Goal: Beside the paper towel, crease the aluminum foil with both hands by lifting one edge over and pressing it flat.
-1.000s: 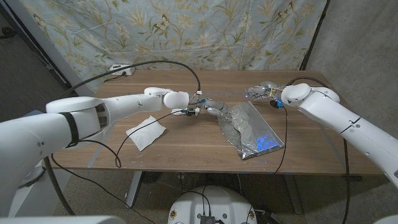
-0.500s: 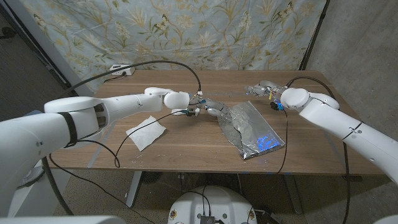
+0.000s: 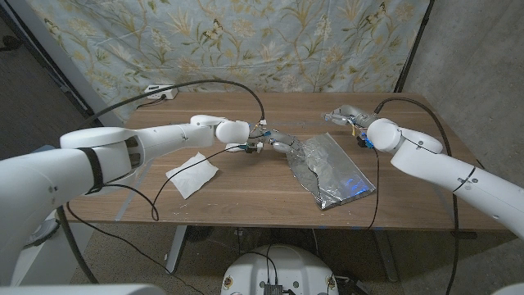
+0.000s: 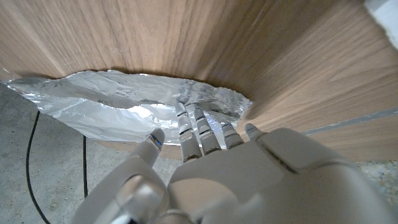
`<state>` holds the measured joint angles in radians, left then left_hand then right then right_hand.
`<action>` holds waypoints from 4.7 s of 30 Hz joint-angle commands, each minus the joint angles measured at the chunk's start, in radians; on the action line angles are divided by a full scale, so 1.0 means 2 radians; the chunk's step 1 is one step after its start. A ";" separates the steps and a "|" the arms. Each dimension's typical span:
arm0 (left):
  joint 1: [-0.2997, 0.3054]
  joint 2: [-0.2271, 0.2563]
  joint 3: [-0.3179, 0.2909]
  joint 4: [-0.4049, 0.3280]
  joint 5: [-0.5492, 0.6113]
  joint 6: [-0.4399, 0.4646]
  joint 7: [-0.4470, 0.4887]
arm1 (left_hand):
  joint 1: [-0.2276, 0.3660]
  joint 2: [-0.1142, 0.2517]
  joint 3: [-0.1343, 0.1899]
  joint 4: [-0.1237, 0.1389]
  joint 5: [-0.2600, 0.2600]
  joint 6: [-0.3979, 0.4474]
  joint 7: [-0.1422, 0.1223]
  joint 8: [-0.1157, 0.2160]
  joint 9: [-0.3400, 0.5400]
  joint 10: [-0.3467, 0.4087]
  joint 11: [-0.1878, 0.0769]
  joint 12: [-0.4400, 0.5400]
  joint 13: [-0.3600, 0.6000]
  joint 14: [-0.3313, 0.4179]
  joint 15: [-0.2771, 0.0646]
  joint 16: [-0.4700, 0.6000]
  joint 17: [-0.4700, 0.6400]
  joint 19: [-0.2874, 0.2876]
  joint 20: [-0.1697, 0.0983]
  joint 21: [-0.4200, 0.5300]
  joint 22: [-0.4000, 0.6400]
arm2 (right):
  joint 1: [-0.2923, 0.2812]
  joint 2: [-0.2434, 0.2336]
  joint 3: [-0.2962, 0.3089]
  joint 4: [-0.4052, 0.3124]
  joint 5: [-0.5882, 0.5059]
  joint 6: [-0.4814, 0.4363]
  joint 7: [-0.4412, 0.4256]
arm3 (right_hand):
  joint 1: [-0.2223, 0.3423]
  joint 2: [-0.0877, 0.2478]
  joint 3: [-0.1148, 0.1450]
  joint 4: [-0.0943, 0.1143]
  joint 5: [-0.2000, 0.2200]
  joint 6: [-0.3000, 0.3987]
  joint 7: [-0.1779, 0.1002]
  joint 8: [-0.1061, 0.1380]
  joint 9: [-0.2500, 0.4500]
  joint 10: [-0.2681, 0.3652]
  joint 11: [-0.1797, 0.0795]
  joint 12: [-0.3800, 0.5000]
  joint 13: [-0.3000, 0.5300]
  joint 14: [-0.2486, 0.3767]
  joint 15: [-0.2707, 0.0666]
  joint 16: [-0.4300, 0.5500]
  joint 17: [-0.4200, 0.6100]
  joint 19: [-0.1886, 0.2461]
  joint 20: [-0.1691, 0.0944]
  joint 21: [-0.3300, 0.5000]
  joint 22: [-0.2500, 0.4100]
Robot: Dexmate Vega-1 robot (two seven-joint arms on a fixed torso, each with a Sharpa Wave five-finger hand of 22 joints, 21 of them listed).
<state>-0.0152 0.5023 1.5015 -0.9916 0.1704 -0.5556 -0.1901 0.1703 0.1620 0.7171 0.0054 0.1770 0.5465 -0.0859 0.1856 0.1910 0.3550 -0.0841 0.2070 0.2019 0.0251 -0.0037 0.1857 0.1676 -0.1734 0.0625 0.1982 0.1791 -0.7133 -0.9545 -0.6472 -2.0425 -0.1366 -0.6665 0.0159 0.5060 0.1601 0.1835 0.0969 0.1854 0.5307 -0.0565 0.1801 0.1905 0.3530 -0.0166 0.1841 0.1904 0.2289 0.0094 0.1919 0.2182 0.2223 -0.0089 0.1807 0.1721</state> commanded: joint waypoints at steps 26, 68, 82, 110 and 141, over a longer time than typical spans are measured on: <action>0.001 -0.009 -0.008 0.029 -0.003 -0.022 0.003 | 0.005 0.001 -0.002 0.000 -0.002 -0.001 0.000 0.003 0.001 0.001 -0.001 0.003 0.001 0.003 0.000 -0.001 0.001 -0.033 0.003 0.003 0.001 | 0.027 -0.007 -0.105 -0.037 -0.227 -0.059 0.059 | -0.015 -0.009 0.005 -0.006 0.005 -0.030 -0.014 0.000 -0.003 0.010 -0.041 0.000 -0.003 -0.016 -0.004 -0.001 -0.007 -0.029 0.001 -0.001 0.000; 0.002 -0.039 -0.018 0.089 -0.005 -0.052 -0.009 | 0.007 0.001 -0.004 -0.001 -0.002 -0.001 -0.001 0.003 0.001 0.001 -0.002 0.004 0.001 0.004 0.001 -0.001 0.001 -0.033 0.003 0.003 0.001 | 0.027 0.018 -0.112 0.058 -0.251 0.024 0.089 | -0.081 -0.010 -0.013 0.021 0.007 -0.049 -0.018 0.004 -0.003 0.006 -0.052 -0.002 -0.006 -0.045 -0.004 0.005 -0.004 -0.052 -0.004 0.004 0.001; 0.002 -0.045 -0.021 0.098 -0.004 -0.056 -0.011 | 0.008 0.001 -0.004 -0.001 -0.002 -0.002 -0.001 0.003 0.001 0.001 -0.003 0.004 0.001 0.004 0.001 -0.001 0.001 -0.032 0.003 0.003 0.001 | 0.027 0.018 -0.112 0.078 -0.244 0.041 0.093 | -0.129 -0.015 -0.034 0.038 0.014 -0.056 -0.017 0.004 -0.002 0.000 -0.053 -0.003 -0.006 -0.054 -0.001 0.005 -0.003 -0.058 -0.006 0.005 0.001; 0.004 -0.051 -0.025 0.110 -0.005 -0.064 -0.013 | 0.009 0.001 -0.005 -0.001 -0.002 -0.002 -0.001 0.003 0.001 0.001 -0.001 0.004 0.001 0.005 0.002 -0.001 0.001 -0.030 0.004 0.004 0.001 | 0.034 0.023 -0.113 0.122 -0.226 0.100 0.102 | -0.196 -0.024 -0.062 0.038 0.027 -0.086 -0.018 0.002 -0.003 -0.026 -0.057 -0.004 -0.006 -0.101 0.004 -0.001 -0.004 -0.098 -0.006 -0.001 0.001; 0.009 -0.038 -0.028 0.087 -0.009 -0.051 -0.013 | 0.010 0.002 -0.005 -0.001 -0.002 -0.002 -0.001 0.003 0.001 0.001 -0.001 0.004 0.001 0.005 0.001 -0.001 0.001 -0.030 0.004 0.003 0.001 | 0.016 -0.017 -0.084 0.047 -0.226 0.094 0.107 | -0.202 -0.021 -0.061 0.032 0.033 -0.091 -0.021 0.003 -0.003 -0.033 -0.061 -0.004 -0.006 -0.106 0.003 0.000 -0.008 -0.100 -0.004 0.002 0.000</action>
<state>-0.0016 0.4146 1.4472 -0.7942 0.1586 -0.6741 -0.2171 0.1821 0.1659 0.7130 0.0014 0.1771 0.5465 -0.0859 0.1855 0.1910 0.3551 -0.0841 0.2107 0.2026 0.0305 0.0019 0.1857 0.1676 -0.1733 0.0625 0.1981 0.1790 -0.6619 -0.9579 -0.8383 -1.8914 -0.5880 -0.4563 0.2199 0.1106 0.1110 0.0596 0.1652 0.2447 0.3480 -0.0986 0.1838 0.1813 0.2956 -0.1379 0.1763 0.1750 0.0217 0.0129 0.1888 0.1998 0.0257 -0.0160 0.1809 0.1726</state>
